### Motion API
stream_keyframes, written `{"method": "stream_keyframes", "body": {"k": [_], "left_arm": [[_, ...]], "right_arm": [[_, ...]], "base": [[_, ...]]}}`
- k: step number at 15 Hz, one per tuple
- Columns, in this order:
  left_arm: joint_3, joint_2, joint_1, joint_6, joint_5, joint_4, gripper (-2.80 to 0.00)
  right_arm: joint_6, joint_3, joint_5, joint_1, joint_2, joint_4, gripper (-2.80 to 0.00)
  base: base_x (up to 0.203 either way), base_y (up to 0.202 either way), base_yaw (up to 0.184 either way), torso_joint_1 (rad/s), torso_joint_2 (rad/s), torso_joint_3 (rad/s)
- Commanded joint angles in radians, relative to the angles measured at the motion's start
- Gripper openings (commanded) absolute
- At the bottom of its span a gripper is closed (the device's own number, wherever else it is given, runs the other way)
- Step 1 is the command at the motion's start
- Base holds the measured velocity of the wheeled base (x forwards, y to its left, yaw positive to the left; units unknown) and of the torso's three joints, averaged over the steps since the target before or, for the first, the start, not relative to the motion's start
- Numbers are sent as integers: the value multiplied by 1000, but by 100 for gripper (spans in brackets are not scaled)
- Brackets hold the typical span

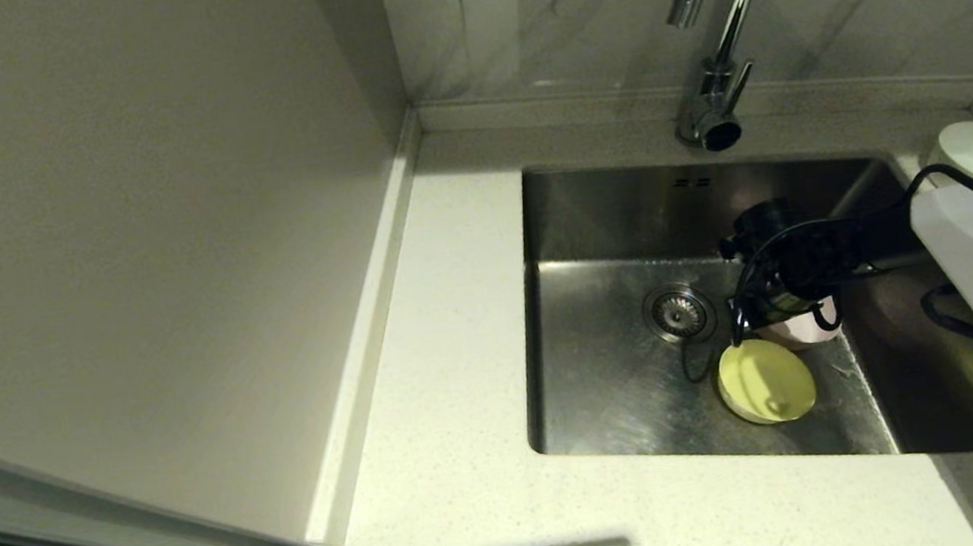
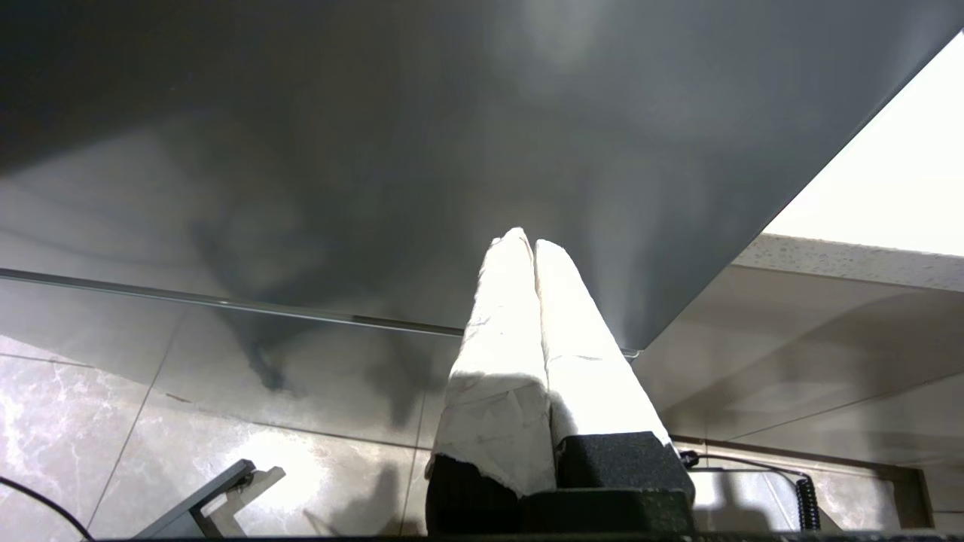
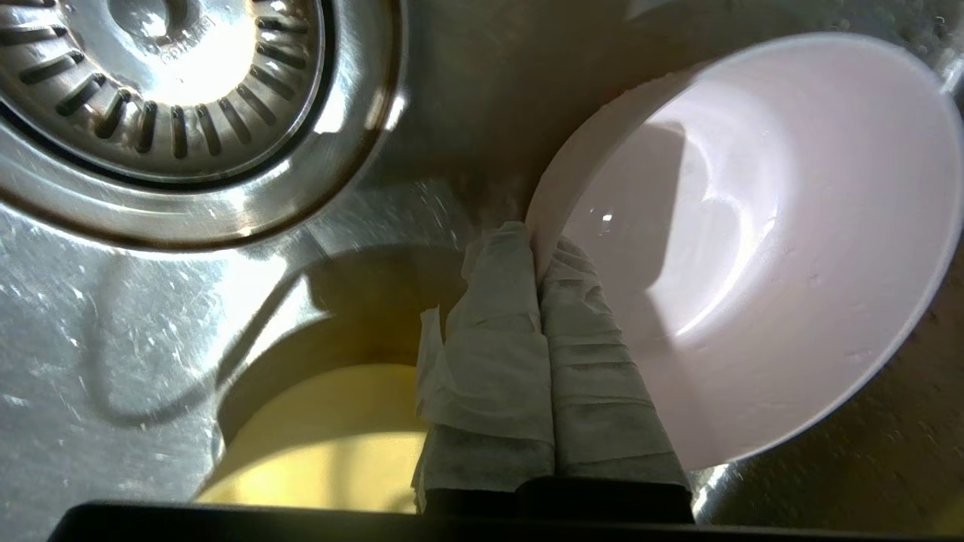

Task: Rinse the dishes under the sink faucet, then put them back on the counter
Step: Put a bowl back to the table from the sink

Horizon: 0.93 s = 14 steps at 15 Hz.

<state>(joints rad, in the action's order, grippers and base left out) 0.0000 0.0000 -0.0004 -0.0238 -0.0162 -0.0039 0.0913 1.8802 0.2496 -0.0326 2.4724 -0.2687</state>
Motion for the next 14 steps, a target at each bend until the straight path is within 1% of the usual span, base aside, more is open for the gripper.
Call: {"method": "stream_keyframes", "body": {"k": [1,4,8,9,11,12,13,14], "left_arm": [[0,-2,0,-1,-1,-1,-280],[0,-2,0,-1,-1,-1,-280],[0,-2,0,-1,-1,-1,-280],[0,-2,0,-1,-1,-1,-280],[0,-2,0,-1,-1,-1,-280],[0,-2,0,-1,-1,-1,-280],[0,-2,0,-1,-1,-1,-280],[0,-2,0,-1,-1,-1,-280]], "right_arm": [[-1,-21,1,0,-50,0,-280],[-6,-98,-6,-2,-170,2,-280],[-11,-282,-95,-11,-401,4,-280],[-26,-324,-155,-12,-468,3,-280],[-107,-385,-441,-12,-605,-7,-280],[-170,-398,-568,-12,-666,-31,-280],[-271,-396,-699,-14,-722,-80,-280],[-417,-362,-809,-20,-752,-139,-280]], "base": [[0,0,0,0,0,0],[0,0,0,0,0,0],[0,0,0,0,0,0],[0,0,0,0,0,0],[0,0,0,0,0,0],[0,0,0,0,0,0],[0,0,0,0,0,0],[0,0,0,0,0,0]]}}
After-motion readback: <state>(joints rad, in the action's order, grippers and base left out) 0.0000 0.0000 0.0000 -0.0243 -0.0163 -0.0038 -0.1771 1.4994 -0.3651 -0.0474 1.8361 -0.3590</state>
